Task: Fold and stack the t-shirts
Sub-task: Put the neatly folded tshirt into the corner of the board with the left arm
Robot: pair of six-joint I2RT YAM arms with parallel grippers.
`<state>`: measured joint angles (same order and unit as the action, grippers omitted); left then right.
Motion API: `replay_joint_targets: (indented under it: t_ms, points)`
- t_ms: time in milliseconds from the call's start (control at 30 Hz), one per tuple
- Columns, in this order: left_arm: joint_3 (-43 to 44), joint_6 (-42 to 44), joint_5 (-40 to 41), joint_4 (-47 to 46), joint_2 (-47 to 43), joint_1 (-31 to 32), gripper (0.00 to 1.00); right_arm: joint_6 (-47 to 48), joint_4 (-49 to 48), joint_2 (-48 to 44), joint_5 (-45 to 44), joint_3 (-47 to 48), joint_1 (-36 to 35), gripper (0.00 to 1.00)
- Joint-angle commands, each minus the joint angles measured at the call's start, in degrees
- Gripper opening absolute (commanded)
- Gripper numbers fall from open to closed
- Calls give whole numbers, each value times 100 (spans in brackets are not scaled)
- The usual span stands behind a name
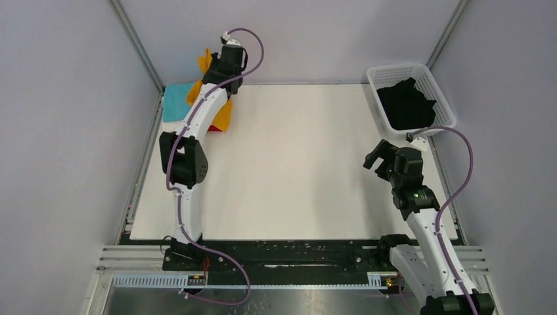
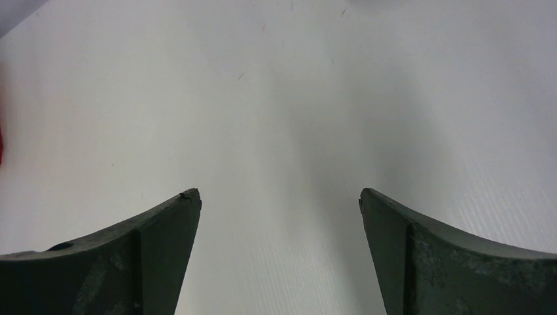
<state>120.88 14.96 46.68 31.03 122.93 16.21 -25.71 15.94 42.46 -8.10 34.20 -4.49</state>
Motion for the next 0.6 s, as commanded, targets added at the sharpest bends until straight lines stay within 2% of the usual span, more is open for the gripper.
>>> replay_joint_targets:
  t_ms: [0, 300, 567]
  points:
    - [800, 188, -134, -18, -182, -135, 0, 81, -241, 82, -191, 86, 10, 100]
    - [1356, 99, -539, -45, 190, -517, 0, 79, -245, 161, -241, 118, 10, 100]
    - [1578, 634, -165, -821, 1077, -909, 0, 63, -200, 381, -238, 181, 9, 99]
